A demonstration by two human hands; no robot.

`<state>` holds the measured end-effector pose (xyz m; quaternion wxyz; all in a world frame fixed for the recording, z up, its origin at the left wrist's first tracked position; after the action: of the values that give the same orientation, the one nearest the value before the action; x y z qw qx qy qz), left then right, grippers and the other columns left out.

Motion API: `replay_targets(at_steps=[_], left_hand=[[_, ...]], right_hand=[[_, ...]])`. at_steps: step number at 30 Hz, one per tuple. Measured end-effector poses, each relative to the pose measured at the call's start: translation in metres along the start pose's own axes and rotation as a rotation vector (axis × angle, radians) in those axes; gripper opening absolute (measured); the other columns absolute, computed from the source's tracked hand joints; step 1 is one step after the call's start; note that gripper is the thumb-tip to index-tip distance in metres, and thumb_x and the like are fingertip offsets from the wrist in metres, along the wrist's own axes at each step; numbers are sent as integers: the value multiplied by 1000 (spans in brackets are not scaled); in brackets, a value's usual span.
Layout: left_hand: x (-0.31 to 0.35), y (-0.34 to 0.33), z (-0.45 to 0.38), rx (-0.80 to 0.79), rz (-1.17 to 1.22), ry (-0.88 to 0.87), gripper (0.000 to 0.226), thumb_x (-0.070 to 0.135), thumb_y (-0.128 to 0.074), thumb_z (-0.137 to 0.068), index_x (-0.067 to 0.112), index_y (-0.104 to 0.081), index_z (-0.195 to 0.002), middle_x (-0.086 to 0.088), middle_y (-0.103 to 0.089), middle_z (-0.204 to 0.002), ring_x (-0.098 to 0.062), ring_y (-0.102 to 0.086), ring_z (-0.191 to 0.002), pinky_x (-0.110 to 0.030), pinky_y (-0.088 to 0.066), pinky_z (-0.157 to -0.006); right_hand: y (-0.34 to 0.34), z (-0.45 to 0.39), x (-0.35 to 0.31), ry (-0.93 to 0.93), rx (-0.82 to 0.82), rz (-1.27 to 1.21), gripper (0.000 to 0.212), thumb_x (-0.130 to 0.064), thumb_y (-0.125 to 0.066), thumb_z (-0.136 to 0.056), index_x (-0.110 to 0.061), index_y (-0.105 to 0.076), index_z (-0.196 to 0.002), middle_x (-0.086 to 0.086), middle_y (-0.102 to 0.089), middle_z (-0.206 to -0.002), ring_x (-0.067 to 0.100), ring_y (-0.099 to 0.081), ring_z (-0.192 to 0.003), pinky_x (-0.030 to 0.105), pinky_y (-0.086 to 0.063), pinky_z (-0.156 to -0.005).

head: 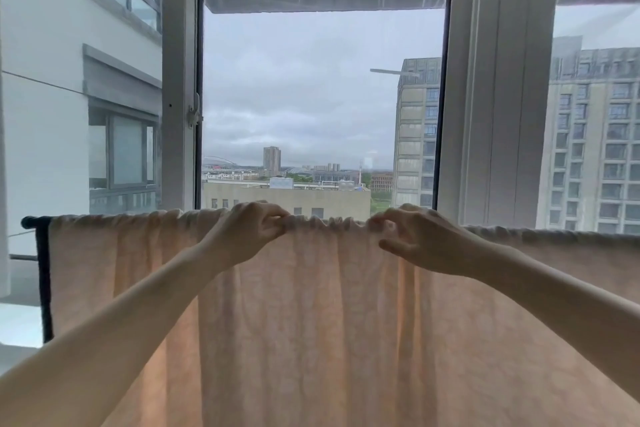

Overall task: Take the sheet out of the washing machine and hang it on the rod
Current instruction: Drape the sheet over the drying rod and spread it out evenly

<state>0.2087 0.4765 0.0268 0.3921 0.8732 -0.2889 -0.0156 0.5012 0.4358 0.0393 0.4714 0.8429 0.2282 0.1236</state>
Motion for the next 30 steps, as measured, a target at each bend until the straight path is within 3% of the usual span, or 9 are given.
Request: replay_targets(at_steps=[3, 8, 10, 13, 19, 23, 27, 30], left_hand=[[7, -4, 1, 103, 100, -73, 20, 26, -73, -83, 16, -75, -101, 8, -70, -91, -9, -66, -83, -38, -55, -81], [30, -17, 1, 251, 131, -111, 12, 16, -73, -83, 17, -77, -94, 4, -71, -93, -9, -61, -84, -31, -52, -82], [38, -22, 2, 201, 134, -165, 15, 19, -70, -85, 20, -76, -100, 3, -70, -100, -12, -60, -92, -34, -50, -86], [38, -18, 6, 63, 95, -235, 26, 23, -66, -89, 24, -69, -115, 4, -65, -116, -9, -57, -106, -28, -44, -96], [-19, 20, 18, 123, 42, -45, 23, 20, -61, -91, 24, -69, -112, 9, -64, -116, -9, -54, -111, -37, -43, -100], [-73, 37, 32, 90, -27, 91, 32, 22, -58, -94, 19, -61, -125, 4, -60, -124, -14, -52, -117, -36, -41, -104], [-108, 47, 44, 73, -60, 122, 52, 31, -59, -93, 29, -41, -142, 6, -54, -136, -19, -49, -125, -40, -35, -106], [-135, 58, 46, 91, -118, 105, 50, 35, -58, -93, 31, -42, -140, 5, -57, -133, -20, -50, -123, -47, -32, -107]], right_hand=[[-6, -7, -13, 32, 61, -11, 44, -42, -58, -91, -25, -50, -131, -1, -56, -122, 10, -59, -92, 27, -50, -81], [-13, -21, -34, 74, 101, 7, 46, -45, -57, -90, -24, -50, -130, 0, -55, -125, 15, -60, -98, 37, -54, -84], [-17, -28, -43, 81, 104, 15, 43, -45, -58, -90, -23, -51, -126, -1, -57, -121, 17, -60, -97, 37, -54, -83], [-22, -36, -53, 83, 129, 27, 35, -41, -57, -90, -22, -55, -119, -1, -58, -113, 17, -60, -91, 37, -54, -78], [-33, -57, -77, 123, 138, -29, 33, -32, -56, -92, -16, -54, -122, 2, -57, -119, 18, -61, -95, 36, -54, -81], [-45, -75, -103, 161, 139, -43, 37, -31, -54, -93, -17, -51, -127, 3, -56, -125, 18, -60, -99, 34, -53, -83], [-61, -94, -133, 194, 156, -2, 36, -34, -55, -92, -17, -52, -124, 4, -57, -122, 21, -56, -105, 38, -52, -85], [-73, -109, -155, 194, 160, 29, 43, -39, -55, -93, -15, -51, -128, 6, -53, -128, 23, -46, -118, 40, -48, -92]])
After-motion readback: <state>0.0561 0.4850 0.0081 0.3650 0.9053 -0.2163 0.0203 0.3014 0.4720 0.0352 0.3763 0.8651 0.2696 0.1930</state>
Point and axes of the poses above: each hand's wrist, its own z-axis away from the middle knuckle, its own y-axis out of the back of the hand, x = y × z, the point moved 2 cm from there along -z, towards the middle knuckle
